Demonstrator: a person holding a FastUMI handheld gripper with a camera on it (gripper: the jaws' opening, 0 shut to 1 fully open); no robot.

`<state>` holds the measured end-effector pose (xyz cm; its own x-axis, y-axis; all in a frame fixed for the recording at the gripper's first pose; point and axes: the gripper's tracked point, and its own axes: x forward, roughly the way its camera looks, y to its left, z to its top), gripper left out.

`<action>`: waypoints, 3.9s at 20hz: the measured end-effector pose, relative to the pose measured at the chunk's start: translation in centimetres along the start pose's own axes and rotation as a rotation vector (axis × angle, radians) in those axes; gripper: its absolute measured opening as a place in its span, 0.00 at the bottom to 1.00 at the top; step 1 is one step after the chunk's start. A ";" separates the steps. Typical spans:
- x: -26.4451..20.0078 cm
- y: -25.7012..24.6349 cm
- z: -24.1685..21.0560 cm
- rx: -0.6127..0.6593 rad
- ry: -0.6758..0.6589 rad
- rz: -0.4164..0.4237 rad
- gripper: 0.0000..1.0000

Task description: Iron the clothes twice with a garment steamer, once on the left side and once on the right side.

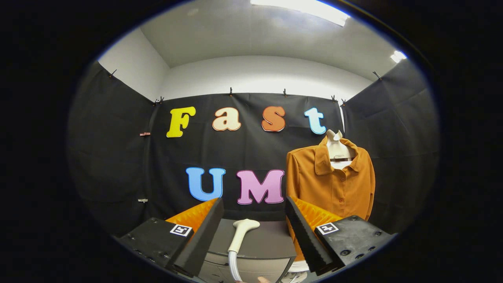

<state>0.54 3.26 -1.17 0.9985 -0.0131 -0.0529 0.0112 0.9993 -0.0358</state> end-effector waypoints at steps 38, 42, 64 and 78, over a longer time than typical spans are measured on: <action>19.0 3.4 -27.5 0.077 0.664 0.024 0.99; 19.4 2.9 -30.5 0.087 0.782 -0.018 0.99; 19.3 4.6 -28.6 0.132 0.753 -0.002 0.40; 8.1 4.7 -15.9 0.190 0.431 -0.067 0.40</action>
<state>7.87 7.28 -17.61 0.8826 -0.0515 -0.4673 0.1249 0.9840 0.1275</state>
